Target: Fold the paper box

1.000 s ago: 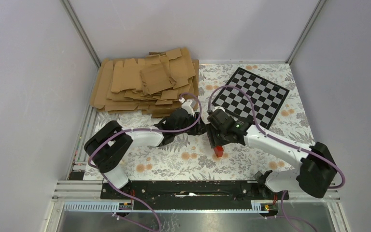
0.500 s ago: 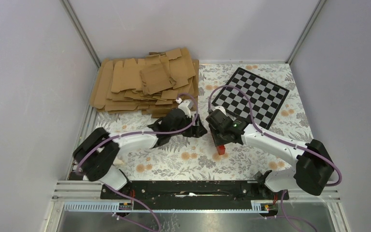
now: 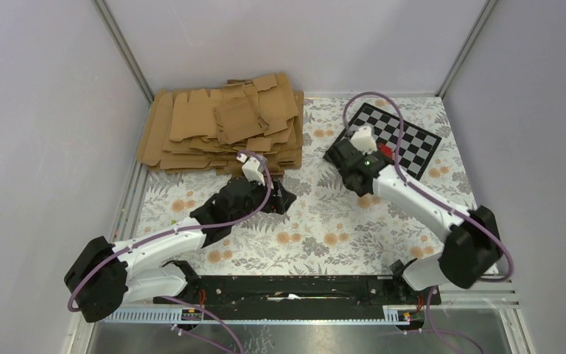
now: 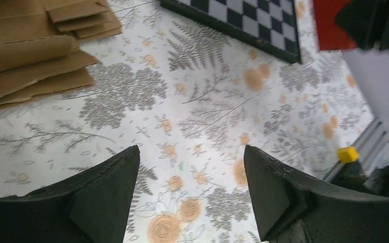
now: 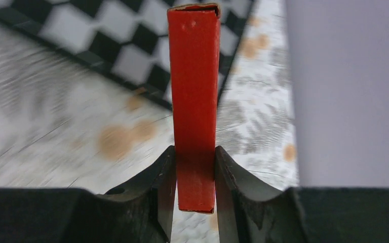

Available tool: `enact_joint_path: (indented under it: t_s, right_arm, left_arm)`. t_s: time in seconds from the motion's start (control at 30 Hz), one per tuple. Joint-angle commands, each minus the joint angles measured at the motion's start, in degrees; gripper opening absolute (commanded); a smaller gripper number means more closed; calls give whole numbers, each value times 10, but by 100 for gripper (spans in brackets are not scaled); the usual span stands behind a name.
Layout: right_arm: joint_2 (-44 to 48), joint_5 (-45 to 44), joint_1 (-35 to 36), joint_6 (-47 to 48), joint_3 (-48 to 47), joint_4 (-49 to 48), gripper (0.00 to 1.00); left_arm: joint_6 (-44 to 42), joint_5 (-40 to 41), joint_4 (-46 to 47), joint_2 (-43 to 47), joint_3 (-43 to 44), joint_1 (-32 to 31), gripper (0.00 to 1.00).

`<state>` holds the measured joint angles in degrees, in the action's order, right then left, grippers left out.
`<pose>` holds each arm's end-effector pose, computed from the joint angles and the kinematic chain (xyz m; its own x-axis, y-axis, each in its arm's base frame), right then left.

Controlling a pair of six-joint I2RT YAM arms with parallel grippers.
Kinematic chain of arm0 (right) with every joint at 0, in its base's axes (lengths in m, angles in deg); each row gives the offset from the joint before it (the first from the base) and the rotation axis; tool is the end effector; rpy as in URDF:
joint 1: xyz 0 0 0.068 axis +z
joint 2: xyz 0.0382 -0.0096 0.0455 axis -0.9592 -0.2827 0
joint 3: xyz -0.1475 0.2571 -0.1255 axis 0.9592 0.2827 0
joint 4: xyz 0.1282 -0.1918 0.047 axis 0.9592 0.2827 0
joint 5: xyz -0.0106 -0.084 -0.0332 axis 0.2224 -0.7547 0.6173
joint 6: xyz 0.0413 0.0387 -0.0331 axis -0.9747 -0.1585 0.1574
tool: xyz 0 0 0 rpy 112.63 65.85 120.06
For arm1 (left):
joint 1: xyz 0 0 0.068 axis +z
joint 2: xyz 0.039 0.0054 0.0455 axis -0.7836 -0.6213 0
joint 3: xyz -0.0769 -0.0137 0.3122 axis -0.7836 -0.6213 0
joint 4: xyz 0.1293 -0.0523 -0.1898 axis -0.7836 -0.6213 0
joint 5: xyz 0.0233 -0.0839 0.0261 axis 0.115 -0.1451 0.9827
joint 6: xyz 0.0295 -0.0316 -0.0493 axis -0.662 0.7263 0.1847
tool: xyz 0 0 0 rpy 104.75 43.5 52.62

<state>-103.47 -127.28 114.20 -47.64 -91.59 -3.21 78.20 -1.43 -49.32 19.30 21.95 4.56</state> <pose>0.2101 0.1290 0.3298 -0.6733 -0.2978 -0.6767 0.0733 0.8839 -0.4619 0.1497 -0.1573 0.2929 -0.5700 -0.1947 -0.7982 0.4669 0.7226 -0.5097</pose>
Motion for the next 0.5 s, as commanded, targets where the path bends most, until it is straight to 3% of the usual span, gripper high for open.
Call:
enact_joint_path:
  t_s: [0.0,0.23,0.37,0.4,0.43,0.47]
  right_arm:
    - [-70,-195,-101,17,-16,3,31]
    - [-186,-262,-251,82,-38,-47,30]
    - [-239,-207,-344,77,-74,-48,33]
    - [-254,-203,-357,72,-82,-45,36]
    - [-271,-193,-369,51,-96,-21,47]
    - [-289,-184,-377,17,-120,20,77]
  left_arm:
    - [-62,52,13,17,-20,1,79]
    - [-93,45,78,9,-67,1,79]
    - [-88,26,104,5,-87,1,79]
    - [-90,25,96,3,-83,0,79]
    - [-90,24,96,0,-82,1,79]
    - [-88,21,99,-2,-84,0,79]
